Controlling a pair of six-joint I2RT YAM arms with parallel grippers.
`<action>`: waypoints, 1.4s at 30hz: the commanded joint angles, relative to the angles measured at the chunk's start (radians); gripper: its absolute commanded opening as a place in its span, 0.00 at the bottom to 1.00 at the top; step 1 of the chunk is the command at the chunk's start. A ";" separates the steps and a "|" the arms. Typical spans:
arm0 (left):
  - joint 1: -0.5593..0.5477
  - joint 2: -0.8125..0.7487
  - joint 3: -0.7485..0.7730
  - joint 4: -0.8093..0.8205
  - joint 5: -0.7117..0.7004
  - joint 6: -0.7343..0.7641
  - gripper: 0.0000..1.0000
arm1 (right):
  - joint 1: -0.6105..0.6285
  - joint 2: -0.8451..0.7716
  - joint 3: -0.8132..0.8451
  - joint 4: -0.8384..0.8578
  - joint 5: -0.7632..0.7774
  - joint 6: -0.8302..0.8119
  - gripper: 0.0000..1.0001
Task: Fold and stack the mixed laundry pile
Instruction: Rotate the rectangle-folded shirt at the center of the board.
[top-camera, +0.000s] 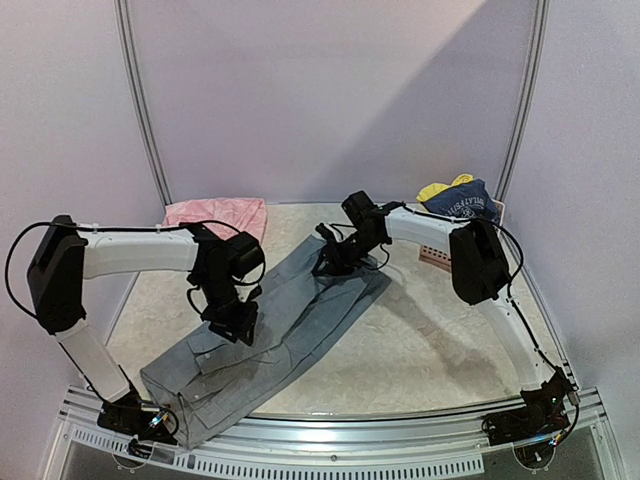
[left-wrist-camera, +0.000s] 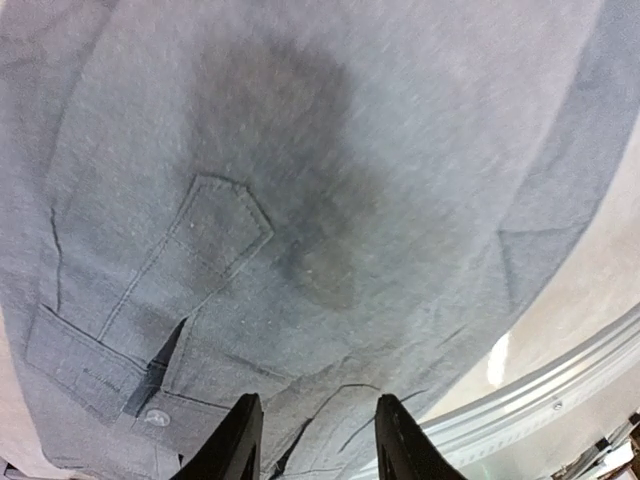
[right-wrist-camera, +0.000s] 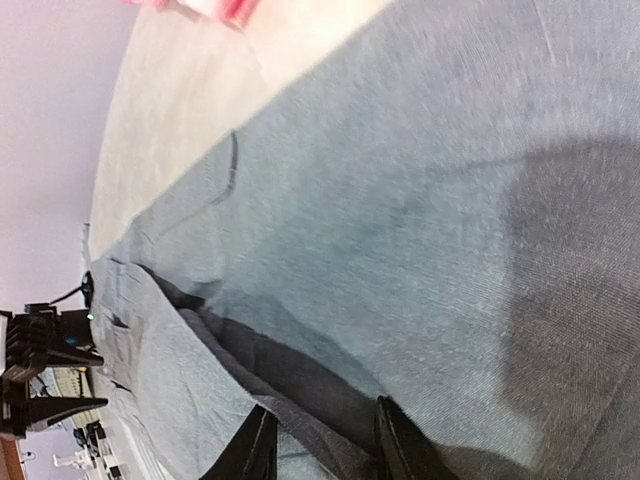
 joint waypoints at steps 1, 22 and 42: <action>0.004 -0.038 0.156 -0.108 -0.070 0.067 0.40 | -0.002 -0.027 0.050 0.043 -0.042 -0.002 0.36; -0.044 0.384 0.649 -0.061 -0.076 0.385 0.40 | -0.023 -0.606 -0.341 -0.234 0.354 -0.160 0.49; -0.017 0.754 0.894 0.000 0.003 0.341 0.37 | -0.028 -1.152 -0.909 -0.225 0.577 -0.025 0.50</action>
